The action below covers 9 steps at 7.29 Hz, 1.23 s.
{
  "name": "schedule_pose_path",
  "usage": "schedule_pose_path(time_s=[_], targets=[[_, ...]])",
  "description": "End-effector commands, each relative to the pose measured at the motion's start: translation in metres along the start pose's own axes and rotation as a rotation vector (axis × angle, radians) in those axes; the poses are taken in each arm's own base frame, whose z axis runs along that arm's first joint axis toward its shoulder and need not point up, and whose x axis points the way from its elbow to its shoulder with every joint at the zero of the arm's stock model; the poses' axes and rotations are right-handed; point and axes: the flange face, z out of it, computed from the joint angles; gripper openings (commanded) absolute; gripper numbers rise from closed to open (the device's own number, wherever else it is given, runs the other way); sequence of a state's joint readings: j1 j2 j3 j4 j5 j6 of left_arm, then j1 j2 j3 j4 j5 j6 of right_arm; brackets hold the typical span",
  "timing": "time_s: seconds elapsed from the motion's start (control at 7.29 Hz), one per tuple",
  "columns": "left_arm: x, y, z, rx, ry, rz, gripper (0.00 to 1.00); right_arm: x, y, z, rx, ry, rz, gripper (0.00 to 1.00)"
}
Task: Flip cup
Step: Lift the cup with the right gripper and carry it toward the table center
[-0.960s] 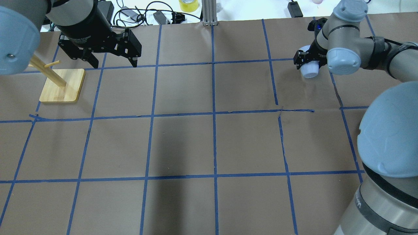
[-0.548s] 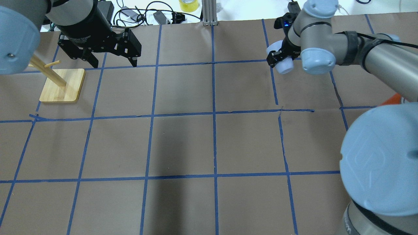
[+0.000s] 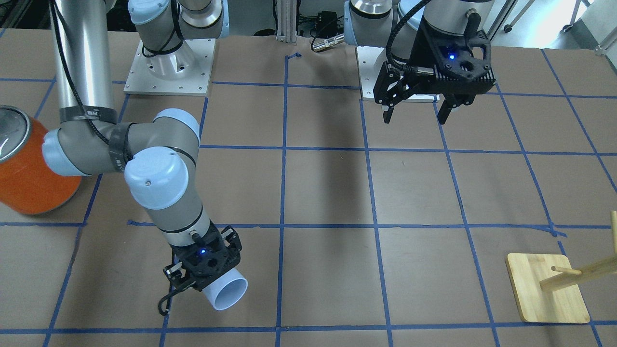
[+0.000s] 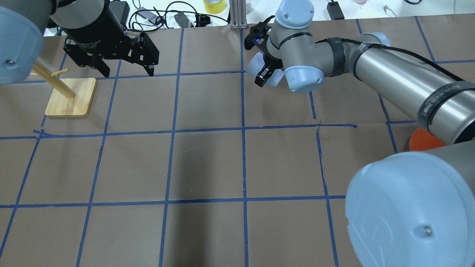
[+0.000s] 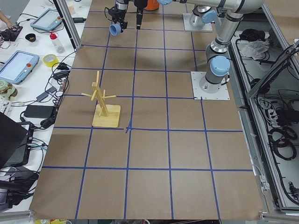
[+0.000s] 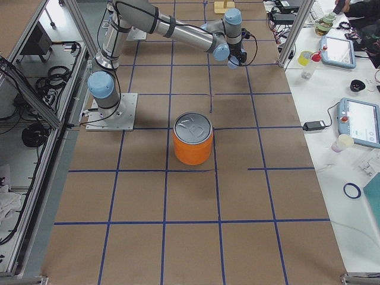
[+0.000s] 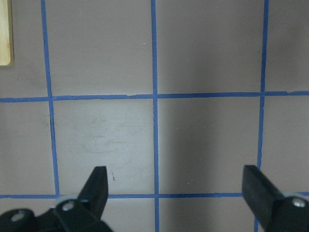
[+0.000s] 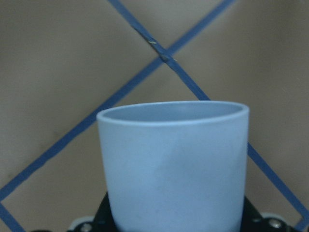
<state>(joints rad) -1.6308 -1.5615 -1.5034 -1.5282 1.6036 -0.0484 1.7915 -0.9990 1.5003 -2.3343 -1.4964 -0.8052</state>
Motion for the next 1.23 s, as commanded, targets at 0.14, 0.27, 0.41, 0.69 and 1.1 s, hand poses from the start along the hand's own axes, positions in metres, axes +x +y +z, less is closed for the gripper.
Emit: schedule_pose_path(time_s=[0.14, 0.27, 0.41, 0.69, 1.1], targets=[[-0.001, 0.0, 0.0, -0.001, 0.0, 0.005, 1.0, -0.074, -0.054, 0.025, -0.021, 0.008, -0.423, 0.12], [-0.001, 0.0, -0.001, 0.0, 0.0, 0.005, 1.0, -0.101, -0.066, 0.034, -0.022, -0.009, -0.463, 0.12], [-0.001, 0.0, -0.001, 0.0, 0.0, 0.005, 1.0, -0.126, -0.078, 0.033, -0.016, -0.014, -0.497, 0.13], [0.0, 0.001, -0.001, 0.0, 0.004, 0.007, 1.0, -0.143, -0.081, 0.04, -0.022, -0.031, -0.522, 0.13], [0.001, 0.001, 0.001, -0.006, 0.006, 0.007, 1.0, -0.149, -0.073, 0.049, -0.033, -0.063, -0.578, 0.51]])
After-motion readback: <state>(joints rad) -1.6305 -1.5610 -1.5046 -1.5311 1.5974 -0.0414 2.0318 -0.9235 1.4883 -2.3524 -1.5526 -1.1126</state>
